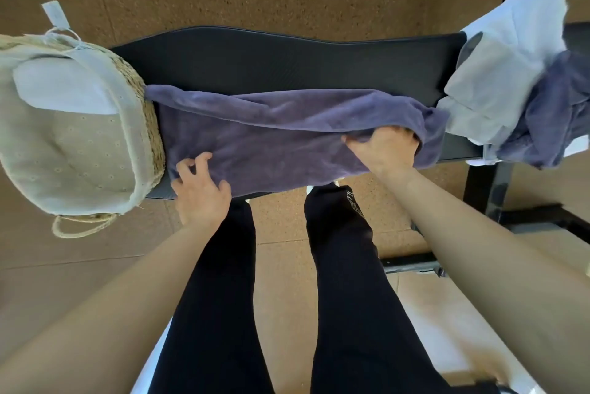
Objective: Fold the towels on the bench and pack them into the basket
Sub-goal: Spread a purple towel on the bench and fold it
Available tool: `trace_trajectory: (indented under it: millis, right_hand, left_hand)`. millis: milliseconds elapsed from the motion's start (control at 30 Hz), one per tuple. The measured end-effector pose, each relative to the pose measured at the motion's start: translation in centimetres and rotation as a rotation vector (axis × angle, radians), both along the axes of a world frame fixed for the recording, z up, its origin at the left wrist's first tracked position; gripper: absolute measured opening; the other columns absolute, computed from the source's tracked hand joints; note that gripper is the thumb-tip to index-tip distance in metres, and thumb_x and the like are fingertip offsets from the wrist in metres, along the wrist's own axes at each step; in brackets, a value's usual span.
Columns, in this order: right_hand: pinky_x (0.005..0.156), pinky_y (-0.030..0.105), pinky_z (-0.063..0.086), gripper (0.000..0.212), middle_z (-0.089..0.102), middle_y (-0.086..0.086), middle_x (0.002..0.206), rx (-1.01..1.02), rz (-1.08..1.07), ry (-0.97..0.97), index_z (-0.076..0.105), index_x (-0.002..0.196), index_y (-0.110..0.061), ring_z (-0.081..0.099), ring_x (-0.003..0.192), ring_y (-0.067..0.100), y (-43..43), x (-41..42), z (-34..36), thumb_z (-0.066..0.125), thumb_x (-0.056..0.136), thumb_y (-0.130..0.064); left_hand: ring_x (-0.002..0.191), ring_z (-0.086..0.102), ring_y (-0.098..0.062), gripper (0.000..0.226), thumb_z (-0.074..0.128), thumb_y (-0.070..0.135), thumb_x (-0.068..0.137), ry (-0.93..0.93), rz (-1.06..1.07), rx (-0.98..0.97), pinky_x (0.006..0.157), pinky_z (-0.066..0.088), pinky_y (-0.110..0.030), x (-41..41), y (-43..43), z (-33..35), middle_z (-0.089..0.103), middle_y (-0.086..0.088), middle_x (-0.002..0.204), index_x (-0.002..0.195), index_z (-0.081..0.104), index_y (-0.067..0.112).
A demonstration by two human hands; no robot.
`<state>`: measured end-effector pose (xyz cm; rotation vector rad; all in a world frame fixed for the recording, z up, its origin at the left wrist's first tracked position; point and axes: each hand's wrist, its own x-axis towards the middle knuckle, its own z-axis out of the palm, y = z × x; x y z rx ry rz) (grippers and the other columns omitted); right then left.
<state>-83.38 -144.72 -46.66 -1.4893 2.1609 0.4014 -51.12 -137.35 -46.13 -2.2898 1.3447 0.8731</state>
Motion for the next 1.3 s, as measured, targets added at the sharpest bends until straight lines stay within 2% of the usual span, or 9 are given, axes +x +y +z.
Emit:
trace_trajectory:
  millis: [100,233,333,400,567,700,900,1133,1300]
  right_hand:
    - [0.09,0.049,0.048,0.052,0.07,0.01,0.092,-0.06,-0.025,-0.005,0.071,0.091,-0.013,0.065,0.095,0.035,-2.9,-0.9,0.6,0.05,0.083,-0.06]
    - [0.072,0.04,0.05,0.035,0.061,0.0,0.066,-0.143,0.028,-0.071,0.06,0.066,-0.02,0.061,0.069,0.026,-5.2,-2.1,1.0,0.045,0.083,-0.046]
    - [0.073,0.039,0.05,0.041,0.059,-0.002,0.067,-0.187,0.09,-0.038,0.059,0.068,-0.019,0.062,0.072,0.025,-7.0,-2.6,1.2,0.041,0.092,-0.048]
    - [0.077,0.039,0.048,0.04,0.063,0.002,0.083,-0.233,0.019,-0.076,0.06,0.082,-0.015,0.063,0.083,0.025,-7.9,-3.2,1.0,0.046,0.095,-0.05]
    - [0.091,0.046,0.049,0.048,0.046,0.007,0.136,-0.185,0.038,-0.094,0.051,0.132,-0.021,0.05,0.119,0.031,-8.8,-4.8,-0.3,0.06,0.091,-0.043]
    - [0.104,0.061,0.036,0.064,0.027,0.003,0.161,-0.042,0.119,-0.018,0.032,0.153,-0.034,0.028,0.141,0.038,-9.6,-5.7,-1.6,0.055,0.094,-0.048]
    - [0.098,0.058,0.042,0.048,0.043,0.007,0.151,-0.082,0.127,-0.006,0.044,0.146,-0.023,0.036,0.134,0.038,-11.9,-7.4,-2.4,0.049,0.1,-0.038]
    - [0.111,0.047,0.036,0.045,0.05,0.012,0.147,-0.197,0.048,-0.13,0.05,0.144,-0.011,0.042,0.135,0.034,-13.0,-9.5,-2.6,0.051,0.101,-0.023]
    - [0.105,0.038,0.041,0.042,0.053,0.012,0.132,-0.413,-0.061,-0.173,0.056,0.135,-0.012,0.047,0.123,0.033,-10.8,-10.4,-1.5,0.052,0.094,-0.017]
  left_hand:
    - [0.112,0.052,-0.04,0.041,0.062,0.025,0.086,0.005,0.075,-0.069,0.09,0.044,-0.051,0.0,-1.9,-0.1,0.048,-0.013,0.128,0.125,0.051,0.019]
    - [0.1,0.059,-0.013,0.032,0.066,0.032,0.089,0.294,0.293,-0.304,0.086,0.044,-0.024,-1.7,-7.5,-0.2,0.062,0.002,0.112,0.118,0.059,0.02]
    - [0.095,0.061,-0.002,0.028,0.068,0.035,0.092,0.401,0.593,-0.381,0.074,0.041,-0.005,-2.8,-12.0,-0.6,0.066,0.009,0.108,0.115,0.057,0.024]
    - [0.095,0.063,-0.004,0.022,0.068,0.031,0.091,0.363,0.532,-0.442,0.073,0.043,-0.002,-2.8,-13.8,-1.2,0.067,0.005,0.109,0.111,0.061,0.022]
    - [0.116,0.058,-0.02,0.031,0.057,0.012,0.093,0.335,0.179,-0.469,0.098,0.048,-0.027,-2.0,-15.9,-2.5,0.053,-0.002,0.136,0.122,0.067,0.018]
    - [0.125,0.05,-0.027,0.043,0.056,0.001,0.09,0.29,-0.116,-0.435,0.097,0.041,-0.026,-1.0,-16.8,-2.5,0.054,-0.005,0.142,0.13,0.064,0.015]
    - [0.106,0.06,-0.036,0.028,0.054,0.021,0.092,0.147,-0.122,-0.484,0.095,0.045,-0.041,0.6,-20.6,-2.6,0.066,-0.015,0.112,0.113,0.071,0.014]
    - [0.114,0.053,-0.037,0.04,0.063,0.019,0.089,-0.04,0.001,-0.443,0.093,0.046,-0.046,-1.3,-22.7,-2.1,0.04,-0.012,0.145,0.128,0.053,0.015]
    - [0.116,0.047,-0.041,0.046,0.064,0.023,0.081,0.113,-0.361,-0.541,0.099,0.038,-0.045,-7.9,-17.7,-0.8,0.047,-0.016,0.136,0.126,0.057,0.016]
